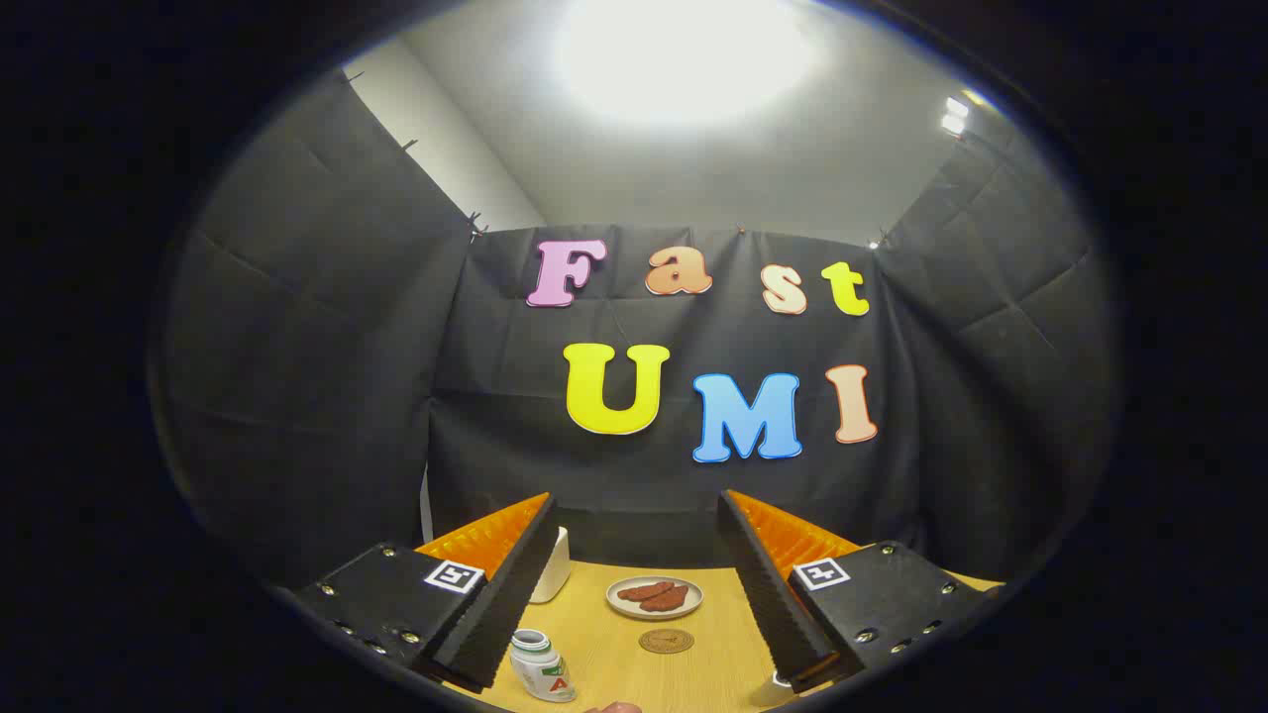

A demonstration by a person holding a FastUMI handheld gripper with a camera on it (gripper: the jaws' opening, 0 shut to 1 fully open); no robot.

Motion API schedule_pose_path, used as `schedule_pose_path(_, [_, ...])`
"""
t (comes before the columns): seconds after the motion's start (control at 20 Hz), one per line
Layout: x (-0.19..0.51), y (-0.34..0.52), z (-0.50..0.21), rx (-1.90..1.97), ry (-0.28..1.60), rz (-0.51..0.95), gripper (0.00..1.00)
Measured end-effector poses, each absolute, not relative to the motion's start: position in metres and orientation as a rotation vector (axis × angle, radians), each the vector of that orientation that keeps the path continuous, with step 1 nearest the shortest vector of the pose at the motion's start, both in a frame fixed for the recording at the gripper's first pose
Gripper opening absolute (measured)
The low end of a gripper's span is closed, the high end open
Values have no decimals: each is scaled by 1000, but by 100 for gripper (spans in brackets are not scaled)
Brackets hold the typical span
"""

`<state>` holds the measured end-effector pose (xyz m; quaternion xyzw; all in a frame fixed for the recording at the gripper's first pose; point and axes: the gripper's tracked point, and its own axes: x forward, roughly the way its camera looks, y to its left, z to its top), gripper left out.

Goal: Take the bottle from table, then pour the juice into the cup, finally place the bottle on the coaster

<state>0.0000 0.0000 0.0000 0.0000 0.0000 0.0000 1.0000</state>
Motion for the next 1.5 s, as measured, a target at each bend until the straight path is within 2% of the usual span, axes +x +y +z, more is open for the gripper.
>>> schedule_pose_path(0.4, [1, 7, -5, 37, 9, 47, 98])
schedule_pose_path(1.05, [0, 7, -13, 51, -4, 44, 98])
schedule_pose_path(1.5, [1, 54, -67, 15, 36, 76, 98])
